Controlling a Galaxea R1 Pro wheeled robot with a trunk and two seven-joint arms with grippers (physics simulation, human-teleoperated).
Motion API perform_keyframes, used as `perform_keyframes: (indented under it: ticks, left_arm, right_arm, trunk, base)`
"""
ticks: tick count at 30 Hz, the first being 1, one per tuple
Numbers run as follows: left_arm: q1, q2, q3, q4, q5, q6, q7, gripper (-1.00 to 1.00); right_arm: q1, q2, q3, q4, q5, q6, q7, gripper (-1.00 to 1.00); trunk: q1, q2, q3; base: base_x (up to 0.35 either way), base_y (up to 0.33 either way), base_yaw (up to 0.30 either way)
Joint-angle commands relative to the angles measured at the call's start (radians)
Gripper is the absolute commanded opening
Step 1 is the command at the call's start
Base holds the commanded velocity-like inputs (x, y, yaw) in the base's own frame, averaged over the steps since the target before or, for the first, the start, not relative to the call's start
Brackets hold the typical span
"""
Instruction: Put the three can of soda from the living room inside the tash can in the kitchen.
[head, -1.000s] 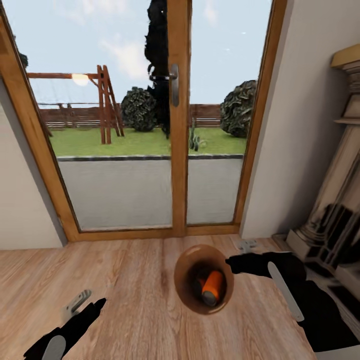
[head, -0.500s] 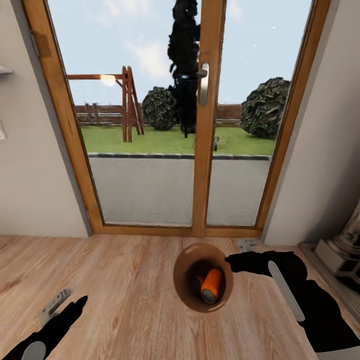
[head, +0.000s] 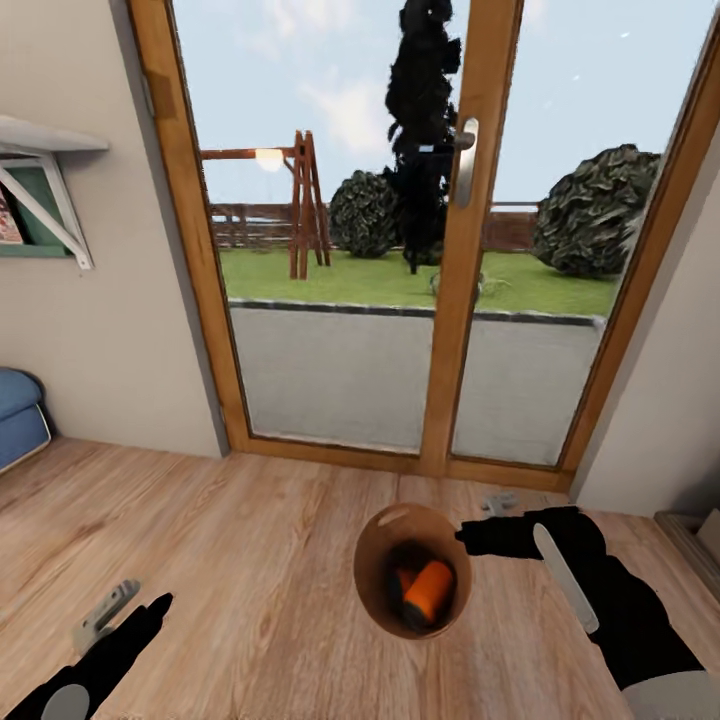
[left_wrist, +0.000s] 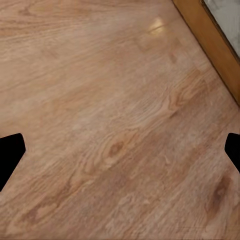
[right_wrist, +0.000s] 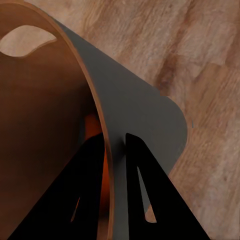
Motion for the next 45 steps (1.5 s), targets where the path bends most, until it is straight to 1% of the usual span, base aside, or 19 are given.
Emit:
perform_keyframes:
  ticks: [1, 2, 3, 7, 29, 37, 45]
  left_arm:
    - [0.000, 0.000, -0.002, 0.000, 0.000, 0.000, 0.000, 1.00]
    - [0.000, 0.000, -0.002, 0.000, 0.000, 0.000, 0.000, 1.00]
    - [0.000, 0.000, -0.002, 0.001, 0.000, 0.000, 0.000, 1.00]
    - [0.000, 0.001, -0.002, 0.001, 0.000, 0.000, 0.000, 1.00]
    - [0.000, -0.001, -0.004, 0.008, -0.011, -0.009, 0.001, 1.00]
    - [0.000, 0.000, -0.003, 0.015, -0.012, -0.009, 0.005, 1.00]
    - [0.000, 0.001, -0.004, 0.027, -0.012, -0.011, 0.007, 1.00]
  right_arm:
    - [-0.027, -0.001, 0.000, 0.066, -0.091, 0.002, 0.002, -1.00]
    - [-0.029, -0.001, 0.000, 0.071, -0.101, 0.002, 0.001, -1.00]
    - [-0.032, -0.002, 0.001, 0.080, -0.123, 0.002, 0.001, -1.00]
    - [-0.036, -0.003, 0.002, 0.089, -0.144, 0.002, 0.001, -1.00]
    - [-0.036, -0.004, 0.002, 0.087, -0.147, 0.002, 0.001, -1.00]
    - [-0.035, -0.003, 0.003, 0.086, -0.147, 0.002, 0.001, -1.00]
    - [-0.032, -0.002, 0.008, 0.076, -0.147, 0.002, 0.002, -1.00]
  trunk:
    - [0.000, 0.000, 0.000]
    - [0.000, 0.000, -0.001]
    - [0.000, 0.000, -0.001]
    - [0.000, 0.000, -0.003]
    - [0.000, 0.000, -0.009]
    - [0.000, 0.000, -0.009]
    - [0.000, 0.000, -0.009]
  base:
    - [0.000, 0.000, 0.279]
    - [0.000, 0.000, 0.279]
    - [0.000, 0.000, 0.281]
    - [0.000, 0.000, 0.285]
    - [0.007, 0.011, 0.290]
    - [0.177, 0.233, 0.286]
    - [0.302, 0.179, 0.024]
